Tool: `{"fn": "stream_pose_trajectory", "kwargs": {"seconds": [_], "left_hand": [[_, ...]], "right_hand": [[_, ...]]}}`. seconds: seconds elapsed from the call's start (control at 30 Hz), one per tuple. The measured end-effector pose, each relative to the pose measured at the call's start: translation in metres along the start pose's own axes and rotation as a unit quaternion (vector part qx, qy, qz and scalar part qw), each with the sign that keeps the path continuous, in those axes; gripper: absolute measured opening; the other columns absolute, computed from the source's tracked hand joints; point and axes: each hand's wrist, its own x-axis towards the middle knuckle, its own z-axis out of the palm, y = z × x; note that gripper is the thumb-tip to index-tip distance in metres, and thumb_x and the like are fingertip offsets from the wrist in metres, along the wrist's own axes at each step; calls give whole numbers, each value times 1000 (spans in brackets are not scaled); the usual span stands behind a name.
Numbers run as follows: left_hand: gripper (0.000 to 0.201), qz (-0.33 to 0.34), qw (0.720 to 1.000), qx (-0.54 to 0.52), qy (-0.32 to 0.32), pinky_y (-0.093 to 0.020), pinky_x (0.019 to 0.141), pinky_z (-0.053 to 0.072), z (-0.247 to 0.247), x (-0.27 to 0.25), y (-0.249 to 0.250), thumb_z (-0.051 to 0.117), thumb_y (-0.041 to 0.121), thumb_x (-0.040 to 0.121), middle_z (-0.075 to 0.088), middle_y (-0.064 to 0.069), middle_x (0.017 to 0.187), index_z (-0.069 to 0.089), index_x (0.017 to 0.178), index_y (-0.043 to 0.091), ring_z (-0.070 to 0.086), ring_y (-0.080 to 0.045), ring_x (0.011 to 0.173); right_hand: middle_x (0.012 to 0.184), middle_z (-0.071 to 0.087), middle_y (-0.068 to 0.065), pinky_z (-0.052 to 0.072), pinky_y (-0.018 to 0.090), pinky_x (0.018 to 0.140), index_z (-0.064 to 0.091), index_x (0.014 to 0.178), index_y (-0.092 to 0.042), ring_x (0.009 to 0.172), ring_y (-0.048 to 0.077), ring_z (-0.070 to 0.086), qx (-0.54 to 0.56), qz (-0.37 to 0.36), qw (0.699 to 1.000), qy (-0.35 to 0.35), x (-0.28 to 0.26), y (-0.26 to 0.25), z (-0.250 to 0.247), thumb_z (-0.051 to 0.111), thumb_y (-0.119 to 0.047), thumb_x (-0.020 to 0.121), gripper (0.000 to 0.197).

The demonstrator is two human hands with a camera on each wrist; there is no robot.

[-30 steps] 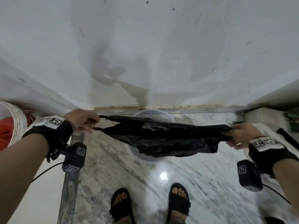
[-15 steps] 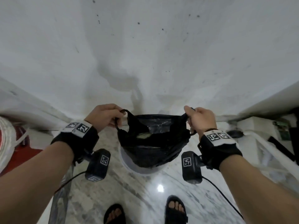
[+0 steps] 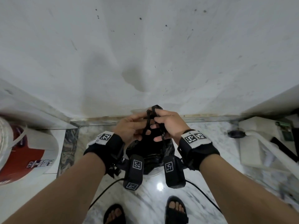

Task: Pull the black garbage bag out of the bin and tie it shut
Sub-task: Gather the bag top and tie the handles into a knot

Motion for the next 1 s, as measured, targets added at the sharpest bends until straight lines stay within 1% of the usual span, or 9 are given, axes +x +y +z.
{"fn": "stream_pose_trajectory", "kwargs": {"seconds": [0.1, 0.2, 0.27, 0.37, 0.5, 0.67, 0.77, 0.83, 1.0], "left_hand": [[31, -30, 998, -35, -35, -22, 41, 34, 8, 3, -8, 60, 10, 84, 63, -8, 85, 61, 115, 7, 60, -10, 52], [22, -43, 996, -56, -53, -19, 39, 36, 9, 6, -11, 63, 13, 82, 63, -4, 72, 62, 104, 10, 59, -8, 51], [18, -47, 995, -46, -69, -19, 38, 35, 9, 7, -11, 62, 13, 83, 66, 0, 69, 62, 101, 10, 59, -7, 51], [9, -51, 995, 19, -79, -18, 38, 35, 8, 6, -10, 62, 12, 83, 65, 3, 62, 63, 91, 9, 56, -7, 48], [2, -22, 985, 173, -13, -19, 38, 44, 1, 17, -2, 68, 10, 78, 61, 2, 51, 69, 77, 11, 54, -8, 41], [6, 43, 949, 262, 168, -24, 46, 50, -44, 38, 6, 76, 15, 71, 69, -4, 59, 72, 67, 19, 61, -13, 48], [4, 38, 932, 315, 177, -34, 59, 58, -64, 52, 0, 75, 19, 72, 73, -10, 69, 73, 70, 17, 69, -21, 60], [6, 40, 915, 347, 199, -38, 63, 60, -75, 64, -8, 74, 21, 71, 74, -9, 67, 72, 67, 18, 71, -22, 61], [10, 25, 868, 423, 259, -39, 68, 60, -111, 88, -23, 72, 26, 72, 73, -8, 59, 71, 63, 20, 71, -22, 58]], "right_hand": [[85, 62, 10, 58, 40, 53, 65, 109, -30, 58, 22, 58, -17, 6, 999, -31, 4, 3, 2, 46, 2, 86, 43], [85, 65, 9, 57, 37, 54, 68, 112, -16, 54, 21, 56, -19, 1, 999, -34, 10, 6, -1, 46, 4, 79, 44], [68, 62, 5, 53, 29, 51, 69, 109, -10, 59, 20, 56, -52, 1, 998, -30, 14, 8, -6, 44, 4, 77, 43], [51, 57, 3, 45, 26, 48, 73, 98, -9, 51, 18, 48, -107, 3, 994, -18, 21, 13, -14, 50, 2, 73, 35], [55, 50, 8, 38, 26, 45, 69, 74, -4, 42, 17, 38, -145, -1, 989, -24, 21, 18, -29, 66, -6, 73, 4], [49, 46, 4, 30, 31, 51, 58, 51, -13, 47, 17, 38, -48, -13, 997, -55, 19, 25, -63, 68, -10, 76, 27], [48, 42, 4, 34, 33, 55, 55, 44, -15, 52, 21, 35, 2, -36, 998, -55, 31, 39, -75, 71, -14, 68, 30], [46, 38, 3, 37, 32, 56, 51, 42, -15, 51, 21, 32, 3, -32, 997, -70, 43, 53, -77, 74, -18, 64, 31], [47, 35, 3, 41, 31, 59, 45, 50, -12, 46, 19, 32, -76, -10, 989, -125, 68, 73, -94, 83, -30, 56, 43]]}}
